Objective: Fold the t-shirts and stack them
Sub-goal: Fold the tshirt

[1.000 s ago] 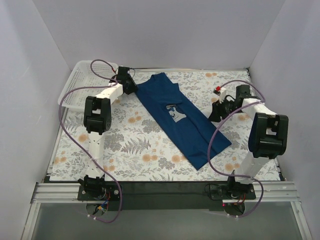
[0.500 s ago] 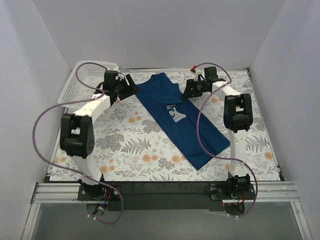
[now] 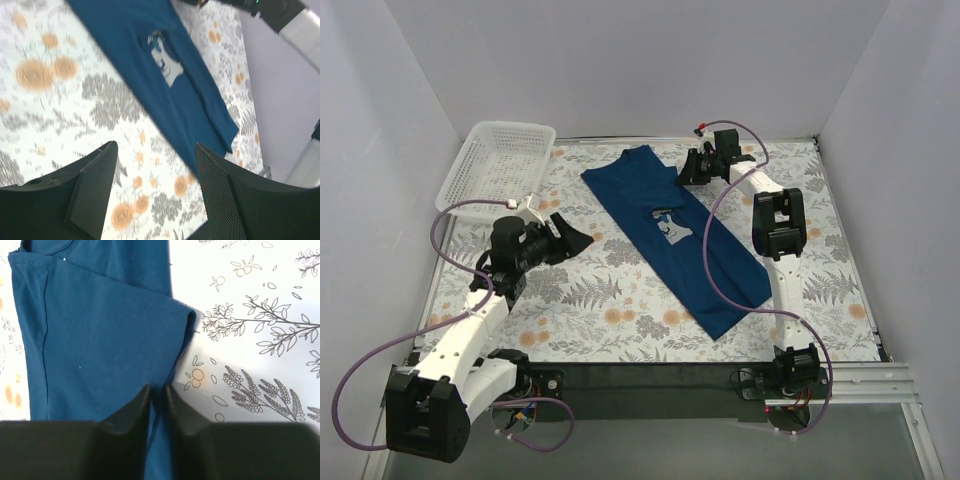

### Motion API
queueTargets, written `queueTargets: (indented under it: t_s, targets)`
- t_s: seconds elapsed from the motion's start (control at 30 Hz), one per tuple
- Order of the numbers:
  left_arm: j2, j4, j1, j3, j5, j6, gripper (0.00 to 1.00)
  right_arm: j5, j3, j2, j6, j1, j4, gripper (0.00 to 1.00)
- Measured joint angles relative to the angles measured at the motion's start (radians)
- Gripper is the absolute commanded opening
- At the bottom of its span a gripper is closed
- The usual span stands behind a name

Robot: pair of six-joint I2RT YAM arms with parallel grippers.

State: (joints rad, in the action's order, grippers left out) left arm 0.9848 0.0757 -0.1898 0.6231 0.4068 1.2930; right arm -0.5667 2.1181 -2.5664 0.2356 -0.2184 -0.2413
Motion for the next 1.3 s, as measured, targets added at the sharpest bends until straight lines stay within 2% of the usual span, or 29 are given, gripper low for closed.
queueTargets:
  t_s: [0.07,0.17,0.33,0.43,0.67,0.7,0.73,0.87,0.93,1.03,1.1,1.3]
  targets:
    - [-0.031,0.006,-0.002,-0.061,0.023,0.028,0.58,-0.011,0.001,-0.008,0.012,0.002,0.01,0.09]
    - [-0.056,0.011,-0.007,-0.117,0.05,0.063,0.58,-0.014,0.001,-0.011,0.028,0.003,0.011,0.01]
    - [-0.071,-0.003,-0.024,-0.155,0.081,0.1,0.58,-0.039,-0.014,-0.011,0.051,0.015,0.022,0.01]
    - [-0.056,-0.033,-0.051,-0.166,0.096,0.111,0.58,-0.066,-0.085,0.019,0.064,0.035,0.067,0.01]
    - [0.119,-0.145,-0.245,-0.17,0.098,0.118,0.58,-0.068,-0.378,0.19,0.079,0.161,0.119,0.01]
    - [0.153,-0.164,-0.283,-0.17,0.097,0.118,0.58,-0.065,-0.408,0.207,0.079,0.185,0.127,0.04]
    - [0.186,-0.182,-0.317,-0.17,0.095,0.117,0.58,-0.065,-0.434,0.223,0.079,0.209,0.131,0.16]
    - [0.332,-0.24,-0.461,-0.134,0.073,0.104,0.58,-0.06,-0.498,0.273,0.057,0.282,0.14,0.33]
    - [0.42,-0.256,-0.535,-0.082,0.048,0.087,0.58,-0.042,-0.528,0.304,0.025,0.301,0.139,0.34]
    - [0.544,-0.285,-0.673,0.003,0.011,0.084,0.58,-0.003,-0.583,0.365,-0.051,0.323,0.116,0.46]
    - [0.622,-0.298,-0.742,0.051,-0.023,0.116,0.58,0.017,-0.619,0.417,-0.139,0.337,0.083,0.47]
    - [0.753,-0.33,-0.848,0.138,-0.114,0.293,0.57,-0.019,-0.86,0.744,-0.429,0.387,-0.011,0.5]
